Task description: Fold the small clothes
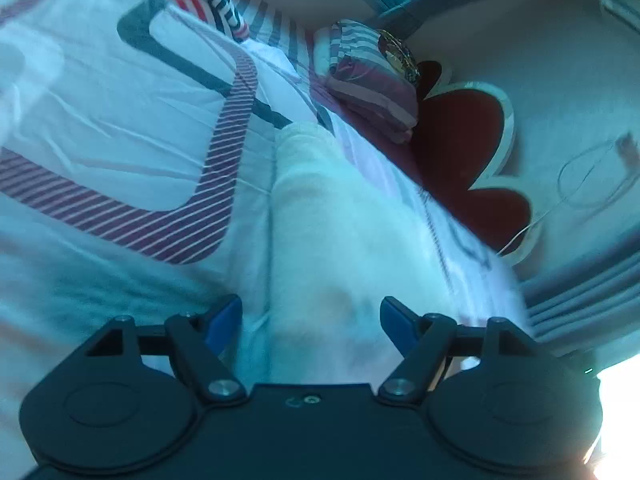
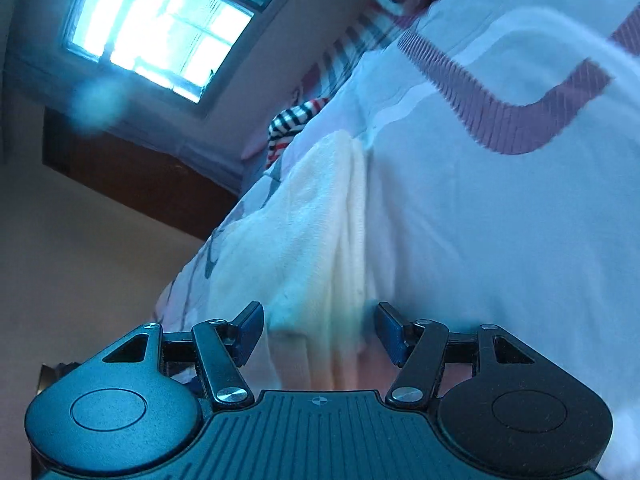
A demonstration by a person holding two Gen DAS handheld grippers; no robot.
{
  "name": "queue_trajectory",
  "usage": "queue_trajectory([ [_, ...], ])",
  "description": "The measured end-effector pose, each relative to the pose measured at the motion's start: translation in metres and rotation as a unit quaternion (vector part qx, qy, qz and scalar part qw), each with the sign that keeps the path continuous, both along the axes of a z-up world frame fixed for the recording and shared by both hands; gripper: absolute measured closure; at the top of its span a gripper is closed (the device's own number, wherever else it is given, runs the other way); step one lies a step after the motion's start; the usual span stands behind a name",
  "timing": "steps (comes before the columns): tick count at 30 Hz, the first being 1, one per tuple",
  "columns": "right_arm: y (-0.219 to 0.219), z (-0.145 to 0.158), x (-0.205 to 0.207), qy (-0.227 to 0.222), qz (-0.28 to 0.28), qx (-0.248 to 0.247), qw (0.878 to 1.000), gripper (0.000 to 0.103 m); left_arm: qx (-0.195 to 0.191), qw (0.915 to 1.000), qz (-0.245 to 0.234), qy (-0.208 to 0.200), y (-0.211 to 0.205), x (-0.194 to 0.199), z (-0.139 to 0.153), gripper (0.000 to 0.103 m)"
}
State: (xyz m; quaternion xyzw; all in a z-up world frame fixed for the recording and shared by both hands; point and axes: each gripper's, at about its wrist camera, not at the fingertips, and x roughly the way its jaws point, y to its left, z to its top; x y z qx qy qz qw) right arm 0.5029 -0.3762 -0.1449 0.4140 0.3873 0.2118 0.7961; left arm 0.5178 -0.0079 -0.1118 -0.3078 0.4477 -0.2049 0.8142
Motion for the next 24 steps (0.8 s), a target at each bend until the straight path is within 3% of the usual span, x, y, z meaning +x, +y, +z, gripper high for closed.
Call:
queue_trajectory([
  [4,0.010,0.004,0.015,-0.009,0.021,-0.015,1.000,0.042,0.005,0.9999,-0.011,0.002,-0.008,0.012,-0.001,0.035],
  [9,0.026,0.012,0.007,-0.036,0.045,-0.088,0.994,0.044,0.080,0.9951,-0.053,-0.023,-0.029,0.011,0.007,0.044],
  [10,0.032,0.014,0.005,-0.044,0.044,-0.109,0.992,0.051,0.092,0.9935,-0.059,-0.031,-0.033,0.011,0.008,0.044],
  [12,0.050,0.017,0.004,-0.056,0.039,-0.157,0.985,0.056,0.116,0.9906,-0.061,-0.038,-0.042,0.011,0.011,0.046],
  [13,0.056,0.020,0.004,-0.060,0.037,-0.171,0.983,0.060,0.127,0.9891,-0.062,-0.042,-0.046,0.010,0.013,0.055],
  [16,0.070,0.024,0.001,-0.067,0.029,-0.210,0.975,0.069,0.160,0.9822,-0.071,-0.069,-0.057,0.007,0.023,0.070],
  [20,0.094,0.037,-0.012,-0.086,0.022,-0.264,0.961,0.073,0.199,0.9716,-0.078,-0.101,-0.062,-0.007,0.040,0.073],
  [24,0.113,0.049,-0.024,-0.099,0.014,-0.280,0.955,0.074,0.224,0.9622,-0.088,-0.127,-0.060,-0.019,0.057,0.073],
])
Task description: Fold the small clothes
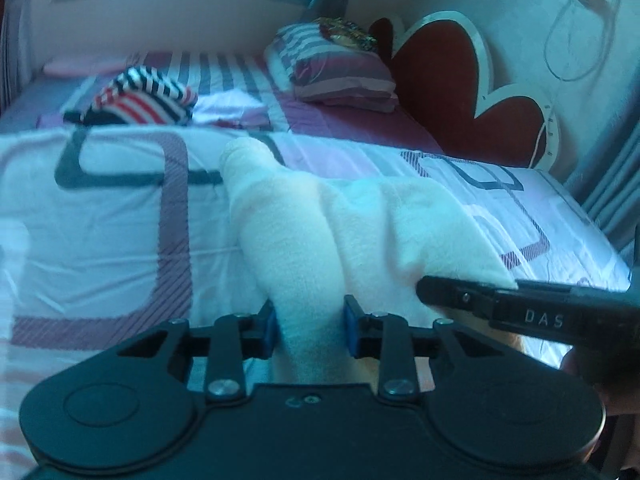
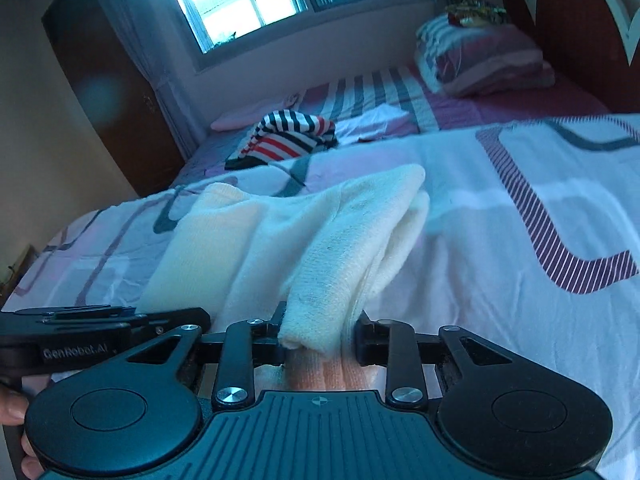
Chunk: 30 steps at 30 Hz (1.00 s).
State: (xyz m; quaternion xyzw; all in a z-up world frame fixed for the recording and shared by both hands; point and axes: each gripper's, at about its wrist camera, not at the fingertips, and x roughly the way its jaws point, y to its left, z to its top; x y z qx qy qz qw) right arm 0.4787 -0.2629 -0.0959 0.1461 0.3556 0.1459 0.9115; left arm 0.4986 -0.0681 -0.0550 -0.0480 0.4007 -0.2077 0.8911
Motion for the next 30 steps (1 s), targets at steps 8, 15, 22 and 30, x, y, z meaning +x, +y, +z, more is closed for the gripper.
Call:
queue_trajectory([
  [8,0.076,0.035,-0.017,-0.036,0.038,0.006,0.999,0.074,0.032,0.9990,0.014,-0.028,0.073,-0.022,0.032,0.073],
  [15,0.188,0.029,-0.027,-0.029,0.083,0.031,0.996,0.074,0.062,0.9964,0.055,-0.017,0.177,-0.048,0.037,0.073],
  [22,0.262,0.005,-0.040,0.004,0.111,0.044,0.993,0.074,0.052,0.9957,0.075,0.011,0.254,-0.072,0.020,0.065],
  [30,0.233,-0.037,-0.035,0.060,0.041,0.110,0.991,0.073,-0.014,0.9947,0.097,0.030,0.294,-0.071,-0.017,0.029],
])
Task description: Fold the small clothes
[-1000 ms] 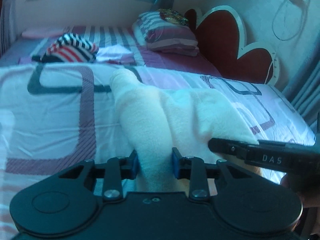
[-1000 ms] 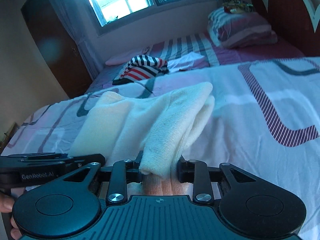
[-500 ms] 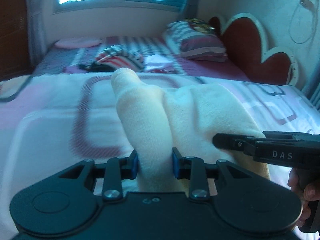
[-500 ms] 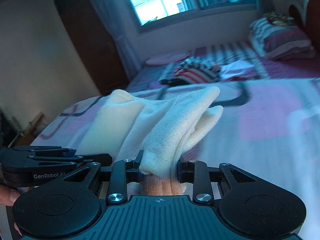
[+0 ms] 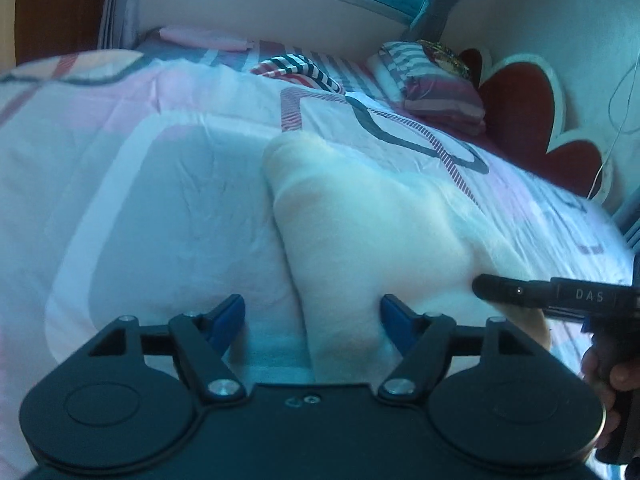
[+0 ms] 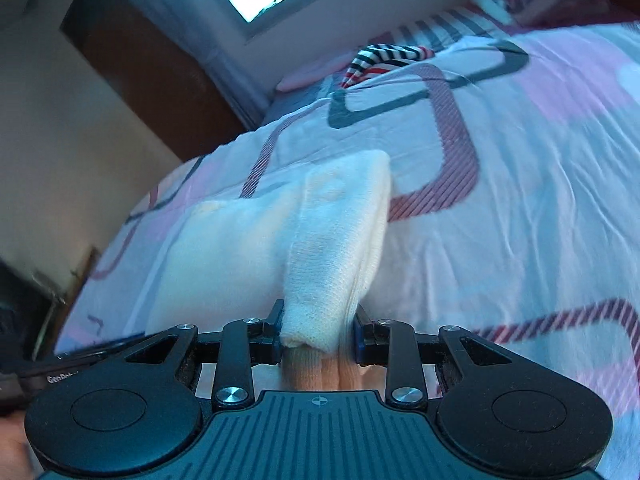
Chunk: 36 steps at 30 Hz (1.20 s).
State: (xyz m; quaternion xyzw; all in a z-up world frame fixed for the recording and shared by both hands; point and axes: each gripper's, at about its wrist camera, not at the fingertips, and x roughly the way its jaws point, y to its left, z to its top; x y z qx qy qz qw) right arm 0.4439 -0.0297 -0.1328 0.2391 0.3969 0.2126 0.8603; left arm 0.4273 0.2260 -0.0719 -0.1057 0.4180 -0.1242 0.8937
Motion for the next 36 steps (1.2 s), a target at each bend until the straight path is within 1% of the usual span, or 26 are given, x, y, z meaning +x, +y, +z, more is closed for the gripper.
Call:
queue_trajectory([
  [3,-0.001,0.002,0.001,-0.003,-0.006,-0.004,1.000,0.071,0.000,1.0000,-0.004,-0.001,0.000,0.001,0.001,0.029],
  [5,-0.002,0.005,0.001,-0.003,-0.012,-0.007,1.000,0.070,-0.001,1.0000,-0.007,0.001,0.001,-0.003,0.003,0.033],
  [7,-0.004,0.008,0.002,-0.007,-0.018,-0.017,1.000,0.069,-0.015,0.9998,-0.011,-0.007,0.004,-0.006,0.012,0.046],
  [8,-0.007,0.010,0.000,-0.009,-0.026,-0.024,0.999,0.069,-0.017,0.9997,-0.008,-0.019,0.005,-0.008,0.017,0.049],
  [9,-0.011,0.015,-0.002,-0.012,-0.038,-0.030,0.999,0.068,-0.016,0.9994,-0.007,-0.030,0.008,-0.009,0.023,0.059],
  [10,-0.015,0.022,-0.005,-0.017,-0.053,-0.039,0.998,0.069,-0.013,0.9991,-0.006,-0.040,0.009,-0.010,0.028,0.065],
  [11,-0.018,0.032,-0.011,-0.030,-0.072,-0.054,0.995,0.069,-0.011,0.9988,-0.007,-0.047,0.009,-0.009,0.032,0.065],
  [12,-0.020,0.043,-0.016,-0.054,-0.076,-0.063,0.994,0.069,-0.017,0.9984,-0.014,-0.051,0.007,-0.008,0.036,0.068],
  [13,-0.021,0.053,-0.019,-0.073,-0.065,-0.059,0.993,0.069,-0.027,0.9979,-0.023,-0.054,0.004,-0.006,0.038,0.075],
  [14,-0.018,0.059,-0.020,-0.083,-0.050,-0.059,0.994,0.069,-0.028,0.9976,-0.032,-0.056,-0.002,-0.007,0.041,0.075],
  [15,-0.011,0.064,-0.021,-0.090,-0.032,-0.075,0.993,0.070,-0.026,0.9970,-0.045,-0.058,-0.011,-0.009,0.043,0.075],
  [16,-0.001,0.065,-0.021,-0.097,-0.012,-0.099,0.990,0.078,-0.020,0.9964,-0.061,-0.055,-0.021,-0.011,0.042,0.075],
  [17,0.009,0.063,-0.022,-0.100,0.010,-0.120,0.988,0.084,-0.002,0.9964,-0.072,-0.045,-0.033,-0.012,0.039,0.075],
  [18,0.017,0.056,-0.019,-0.092,0.030,-0.143,0.985,0.090,0.018,0.9962,-0.080,-0.031,-0.044,-0.011,0.034,0.075],
  [19,0.025,0.047,-0.015,-0.078,0.036,-0.188,0.978,0.090,0.028,0.9958,-0.084,-0.022,-0.052,-0.011,0.028,0.075],
  [20,0.030,0.036,-0.013,-0.073,0.029,-0.229,0.970,0.090,0.024,0.9958,-0.087,-0.019,-0.057,-0.012,0.023,0.075],
  [21,0.029,0.028,-0.011,-0.071,0.019,-0.243,0.967,0.090,0.020,0.9959,-0.086,-0.019,-0.059,-0.015,0.021,0.075],
  [22,0.024,0.025,-0.009,-0.062,0.006,-0.246,0.967,0.090,0.019,0.9959,-0.085,-0.022,-0.060,-0.019,0.022,0.075],
  [23,0.019,0.026,-0.010,-0.054,-0.003,-0.240,0.969,0.090,0.011,0.9957,-0.088,-0.026,-0.059,-0.025,0.025,0.075],
  [24,0.012,0.031,-0.016,-0.058,-0.013,-0.225,0.972,0.090,0.002,0.9956,-0.089,-0.029,-0.056,-0.033,0.028,0.075],
  [25,0.006,0.038,-0.027,-0.068,-0.017,-0.210,0.975,0.090,0.003,0.9958,-0.085,-0.034,-0.056,-0.041,0.029,0.075],
  [27,0.003,0.053,-0.053,-0.090,-0.009,-0.188,0.978,0.090,0.004,0.9962,-0.077,-0.041,-0.052,-0.063,0.030,0.075],
  [30,0.008,0.061,-0.092,-0.103,0.027,-0.160,0.981,0.090,-0.007,0.9971,-0.059,-0.046,-0.046,-0.096,0.025,0.075],
  [33,0.029,0.051,-0.117,-0.102,0.067,-0.169,0.978,0.090,0.005,0.9978,-0.051,-0.042,-0.051,-0.113,0.016,0.075],
  [35,0.041,0.036,-0.115,-0.093,0.074,-0.206,0.971,0.090,0.016,0.9981,-0.044,-0.040,-0.057,-0.114,0.012,0.075],
  [36,0.041,0.029,-0.111,-0.088,0.059,-0.227,0.968,0.090,0.026,0.9978,-0.038,-0.047,-0.059,-0.116,0.013,0.075],
])
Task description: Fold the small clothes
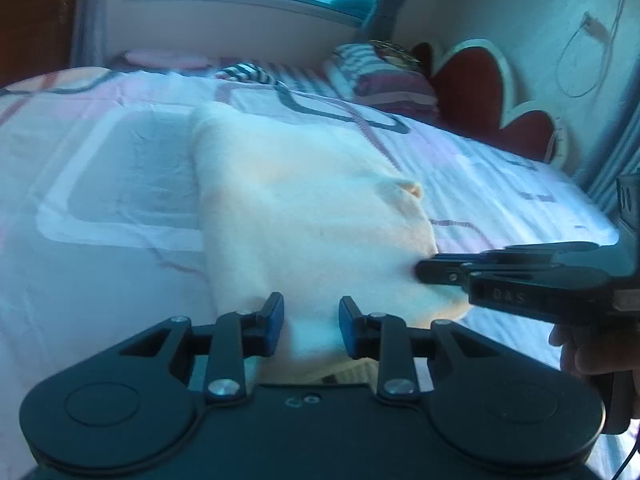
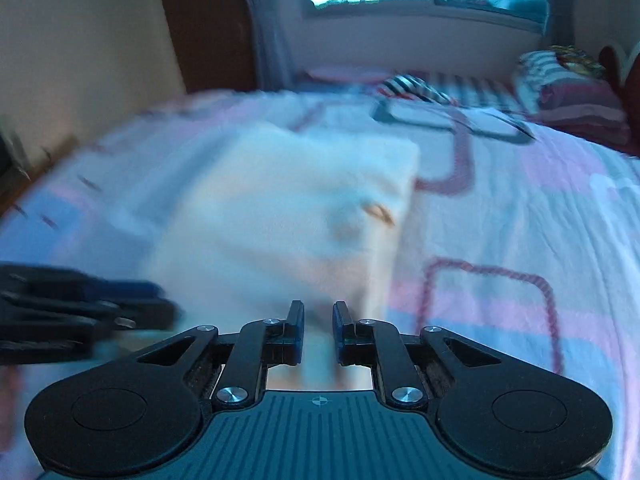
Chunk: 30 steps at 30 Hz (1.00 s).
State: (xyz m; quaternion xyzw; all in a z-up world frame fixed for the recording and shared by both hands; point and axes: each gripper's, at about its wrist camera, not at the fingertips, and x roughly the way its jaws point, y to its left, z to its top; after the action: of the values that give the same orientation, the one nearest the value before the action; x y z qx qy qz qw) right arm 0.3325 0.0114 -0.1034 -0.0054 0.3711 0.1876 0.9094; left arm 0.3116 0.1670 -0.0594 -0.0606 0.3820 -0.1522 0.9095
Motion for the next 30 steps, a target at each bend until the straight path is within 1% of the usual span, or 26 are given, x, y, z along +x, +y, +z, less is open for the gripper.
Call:
queue_trajectory([
  [1,-0.004,-0.004,0.003,-0.003,-0.017,-0.006,1.000,0.090,0.008,0.9999,0.006,-0.010,0.000,-0.004,0.003,0.075],
  [3,-0.012,-0.003,0.007,-0.006,-0.052,-0.016,0.999,0.090,0.018,0.9993,0.025,-0.021,0.001,-0.012,0.007,0.071],
  [5,-0.023,0.003,0.003,-0.004,-0.066,0.006,0.998,0.090,0.021,0.9988,0.034,-0.029,0.005,-0.023,0.007,0.071],
  [7,-0.029,0.008,-0.010,-0.011,-0.067,0.014,0.998,0.090,0.031,0.9982,0.042,-0.030,0.009,-0.036,0.006,0.071],
  [13,-0.038,0.014,-0.070,-0.020,-0.064,0.029,0.997,0.090,0.056,0.9959,0.067,-0.025,0.014,-0.082,0.011,0.071],
  [18,-0.046,0.023,-0.124,-0.029,-0.070,0.041,0.996,0.090,0.075,0.9917,0.090,-0.053,0.005,-0.133,0.033,0.065],
  [20,-0.049,0.031,-0.146,-0.034,-0.064,0.040,0.997,0.090,0.076,0.9914,0.089,-0.058,-0.003,-0.153,0.043,0.057],
  [21,-0.051,0.036,-0.158,-0.037,-0.059,0.039,0.997,0.090,0.079,0.9906,0.093,-0.062,-0.008,-0.162,0.047,0.039],
  [22,-0.054,0.041,-0.171,-0.044,-0.055,0.039,0.997,0.078,0.085,0.9883,0.104,-0.073,-0.014,-0.174,0.051,0.009],
  [23,-0.056,0.045,-0.183,-0.055,-0.053,0.037,0.996,0.054,0.094,0.9838,0.120,-0.094,-0.020,-0.188,0.056,0.000],
  [24,-0.059,0.050,-0.196,-0.067,-0.059,0.034,0.995,0.001,0.103,0.9787,0.135,-0.116,-0.025,-0.200,0.061,0.001],
  [25,-0.061,0.054,-0.211,-0.089,-0.076,0.030,0.993,0.002,0.109,0.9770,0.135,-0.124,-0.032,-0.211,0.066,0.001],
  [26,-0.066,0.057,-0.224,-0.111,-0.084,0.026,0.990,0.000,0.108,0.9778,0.131,-0.123,-0.036,-0.221,0.071,0.001],
  [29,-0.078,0.062,-0.254,-0.110,-0.083,0.016,0.990,0.000,0.094,0.9775,0.135,-0.132,-0.047,-0.253,0.087,0.001],
  [30,-0.082,0.064,-0.264,-0.113,-0.085,0.017,0.990,0.000,0.094,0.9768,0.135,-0.137,-0.051,-0.263,0.091,0.001],
])
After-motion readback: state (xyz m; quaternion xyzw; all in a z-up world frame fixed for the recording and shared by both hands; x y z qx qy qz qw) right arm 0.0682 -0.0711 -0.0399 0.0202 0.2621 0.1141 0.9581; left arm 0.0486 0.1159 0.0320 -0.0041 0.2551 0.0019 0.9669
